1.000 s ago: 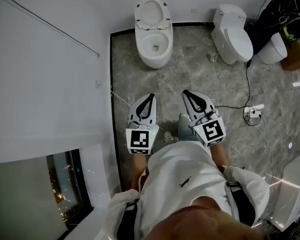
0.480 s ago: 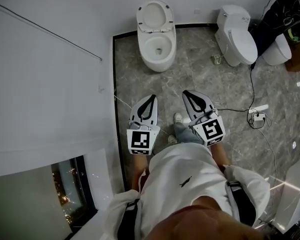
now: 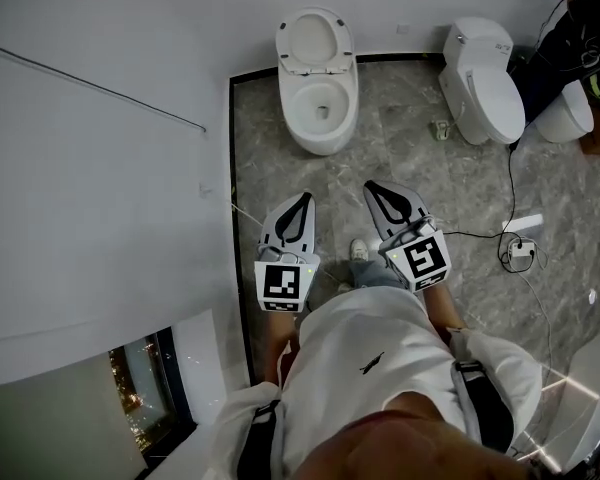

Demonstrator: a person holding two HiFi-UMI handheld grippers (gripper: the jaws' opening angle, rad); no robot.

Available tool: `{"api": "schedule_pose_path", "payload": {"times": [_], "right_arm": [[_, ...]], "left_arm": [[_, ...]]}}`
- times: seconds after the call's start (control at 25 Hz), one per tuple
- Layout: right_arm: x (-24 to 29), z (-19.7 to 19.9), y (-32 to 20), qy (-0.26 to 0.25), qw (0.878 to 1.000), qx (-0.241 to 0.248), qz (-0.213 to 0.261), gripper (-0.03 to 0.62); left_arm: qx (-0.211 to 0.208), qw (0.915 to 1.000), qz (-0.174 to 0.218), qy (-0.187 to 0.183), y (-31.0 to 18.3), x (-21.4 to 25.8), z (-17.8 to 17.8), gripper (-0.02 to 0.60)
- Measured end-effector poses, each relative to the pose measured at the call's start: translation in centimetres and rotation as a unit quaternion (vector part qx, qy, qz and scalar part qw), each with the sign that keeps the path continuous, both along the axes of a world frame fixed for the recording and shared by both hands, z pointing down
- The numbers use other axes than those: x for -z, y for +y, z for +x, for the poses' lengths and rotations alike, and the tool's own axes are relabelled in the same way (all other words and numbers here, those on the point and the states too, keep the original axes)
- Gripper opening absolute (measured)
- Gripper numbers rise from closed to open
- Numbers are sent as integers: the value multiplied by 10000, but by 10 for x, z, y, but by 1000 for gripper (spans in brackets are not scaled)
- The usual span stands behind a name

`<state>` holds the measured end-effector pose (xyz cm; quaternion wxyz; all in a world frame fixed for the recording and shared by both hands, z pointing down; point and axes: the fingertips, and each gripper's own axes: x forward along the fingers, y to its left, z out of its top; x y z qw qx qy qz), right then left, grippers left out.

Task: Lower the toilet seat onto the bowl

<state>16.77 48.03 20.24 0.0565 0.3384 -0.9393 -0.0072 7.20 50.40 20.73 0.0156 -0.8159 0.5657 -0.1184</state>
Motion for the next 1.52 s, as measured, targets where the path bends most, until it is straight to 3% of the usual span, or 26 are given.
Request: {"api": "schedule_pose_path", "payload": {"times": [0.48, 0.88, 1.52], "right_arm": [[5, 5, -79, -10, 9993, 363, -12, 31], [-1, -5, -100, -39, 9986, 517, -111, 31], [-2, -34, -163, 24, 9997, 122, -190, 31]], "left_arm": [[307, 9995, -6, -58, -68, 7, 9, 28], [463, 9989, -77, -35, -87, 1, 3, 28], [92, 9999, -14, 97, -161, 2, -32, 28]]}}
